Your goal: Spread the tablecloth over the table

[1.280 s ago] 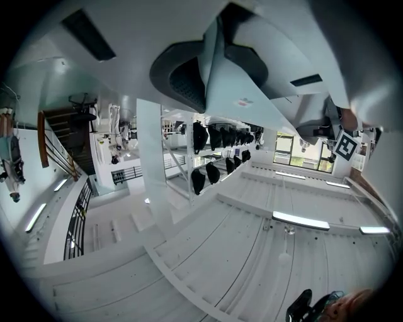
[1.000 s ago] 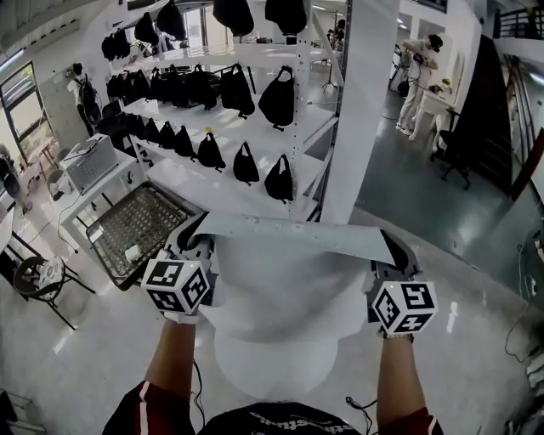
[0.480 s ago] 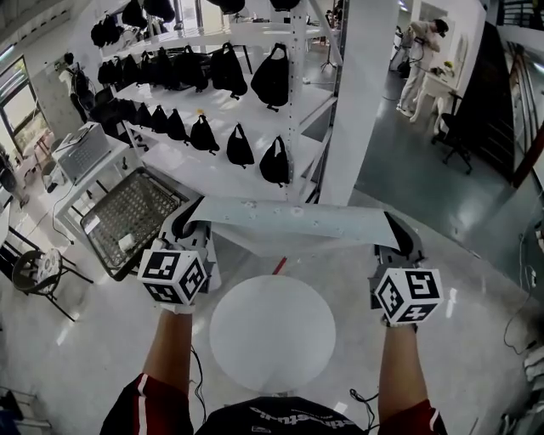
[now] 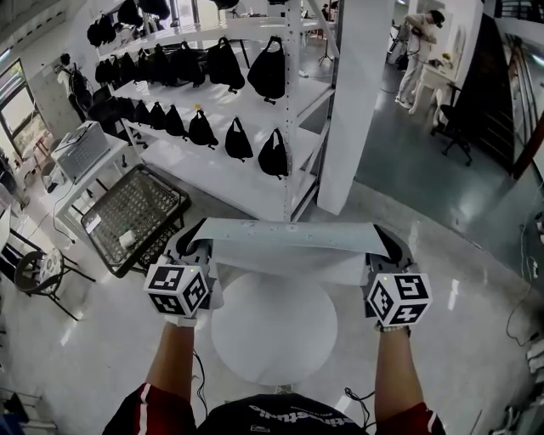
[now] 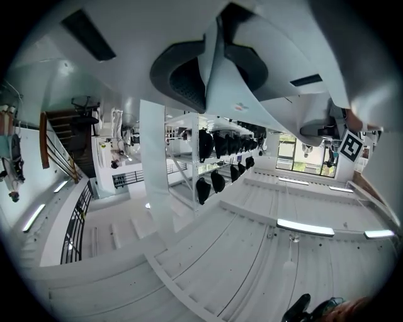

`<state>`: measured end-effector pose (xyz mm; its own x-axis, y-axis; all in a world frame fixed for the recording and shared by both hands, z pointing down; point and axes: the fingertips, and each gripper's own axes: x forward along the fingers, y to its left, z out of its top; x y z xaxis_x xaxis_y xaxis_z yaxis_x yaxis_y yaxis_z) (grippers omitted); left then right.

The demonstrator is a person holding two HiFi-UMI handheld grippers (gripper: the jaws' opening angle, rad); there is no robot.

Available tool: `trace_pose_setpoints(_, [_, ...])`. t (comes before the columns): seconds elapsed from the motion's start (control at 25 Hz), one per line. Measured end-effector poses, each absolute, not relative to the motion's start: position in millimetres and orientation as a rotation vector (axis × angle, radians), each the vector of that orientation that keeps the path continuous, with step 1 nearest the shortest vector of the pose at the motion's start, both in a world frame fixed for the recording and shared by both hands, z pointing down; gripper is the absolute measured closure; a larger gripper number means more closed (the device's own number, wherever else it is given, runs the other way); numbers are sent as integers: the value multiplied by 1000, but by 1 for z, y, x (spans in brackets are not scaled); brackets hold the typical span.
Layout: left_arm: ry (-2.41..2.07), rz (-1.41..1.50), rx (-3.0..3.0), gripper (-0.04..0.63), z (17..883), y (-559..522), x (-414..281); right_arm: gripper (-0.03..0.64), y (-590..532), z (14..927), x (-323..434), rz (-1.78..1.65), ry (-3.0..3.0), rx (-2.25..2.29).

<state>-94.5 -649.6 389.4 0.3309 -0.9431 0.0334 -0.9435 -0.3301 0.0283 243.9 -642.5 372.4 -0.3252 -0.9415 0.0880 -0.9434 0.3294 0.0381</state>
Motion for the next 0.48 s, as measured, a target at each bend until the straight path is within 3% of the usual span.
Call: trace_pose_setpoints(0.48, [-1735, 52, 2541, 577, 417, -610, -102, 586, -595, 400, 236, 69, -2444, 1788])
